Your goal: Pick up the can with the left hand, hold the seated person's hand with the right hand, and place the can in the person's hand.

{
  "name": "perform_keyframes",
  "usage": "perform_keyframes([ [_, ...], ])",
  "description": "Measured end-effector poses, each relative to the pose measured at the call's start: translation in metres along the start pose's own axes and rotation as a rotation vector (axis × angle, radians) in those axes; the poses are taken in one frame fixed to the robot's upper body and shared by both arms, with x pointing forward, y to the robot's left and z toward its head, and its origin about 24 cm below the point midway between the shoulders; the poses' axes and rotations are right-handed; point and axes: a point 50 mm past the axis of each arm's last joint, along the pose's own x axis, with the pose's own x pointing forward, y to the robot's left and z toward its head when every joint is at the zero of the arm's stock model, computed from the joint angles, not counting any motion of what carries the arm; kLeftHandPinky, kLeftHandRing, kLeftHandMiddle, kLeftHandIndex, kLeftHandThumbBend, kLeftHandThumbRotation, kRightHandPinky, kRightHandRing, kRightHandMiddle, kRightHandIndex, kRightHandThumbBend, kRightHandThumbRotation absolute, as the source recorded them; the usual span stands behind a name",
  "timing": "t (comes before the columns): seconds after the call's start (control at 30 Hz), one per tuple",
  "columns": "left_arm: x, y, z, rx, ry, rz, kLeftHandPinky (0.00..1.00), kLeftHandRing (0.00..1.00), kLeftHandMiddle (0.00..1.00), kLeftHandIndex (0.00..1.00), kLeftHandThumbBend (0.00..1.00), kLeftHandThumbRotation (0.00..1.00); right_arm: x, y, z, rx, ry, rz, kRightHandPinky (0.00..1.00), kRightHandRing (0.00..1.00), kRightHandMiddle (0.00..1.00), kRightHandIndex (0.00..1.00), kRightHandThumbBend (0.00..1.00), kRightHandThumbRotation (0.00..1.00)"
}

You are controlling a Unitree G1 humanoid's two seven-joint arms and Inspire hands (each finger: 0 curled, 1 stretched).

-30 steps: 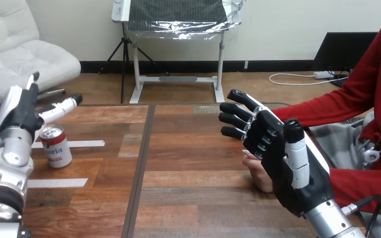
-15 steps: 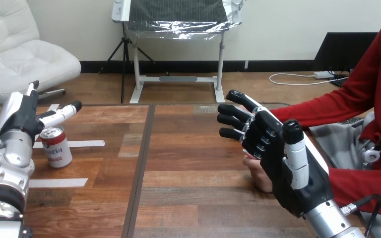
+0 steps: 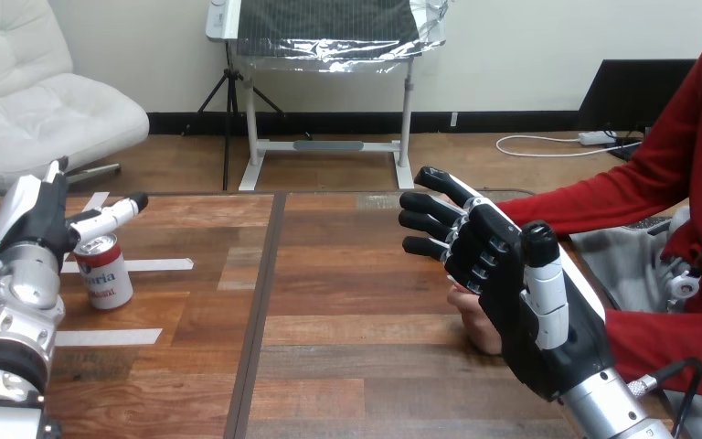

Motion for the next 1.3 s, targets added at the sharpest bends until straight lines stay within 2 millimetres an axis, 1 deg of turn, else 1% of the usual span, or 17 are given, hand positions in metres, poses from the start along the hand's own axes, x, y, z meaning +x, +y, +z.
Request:
perform_keyframes([
  [0.23,-0.0002,-0.0019,-0.0013,0.044,0.011,-0.006,1.0,1.0,1.0,1.0,0.7,0.57,0.0,0.0001,0.0002,0.0,-0.001,0.001,0.81,0.86,0.85,0.89,0.93,1.0],
  [0.63,-0.0003,-0.0054,-0.0024,0.138,0.03,-0.025,0.99,1.0,1.0,0.99,0.68,0.63,-0.0001,0.0001,0.0007,-0.001,-0.003,0.009,0.8,0.86,0.85,0.89,0.94,1.0],
  [1.0,0.0004,-0.0075,0.0005,0.217,0.039,-0.064,0.97,1.0,1.0,0.97,0.67,0.7,-0.0002,0.0003,0.0009,0.0,-0.005,0.017,0.8,0.86,0.85,0.89,0.94,1.0],
  [1.3,0.0011,-0.0079,0.0043,0.245,0.034,-0.083,0.97,0.99,0.99,0.96,0.68,0.72,-0.0002,0.0003,0.001,0.0,-0.005,0.019,0.78,0.85,0.85,0.89,0.94,1.0],
])
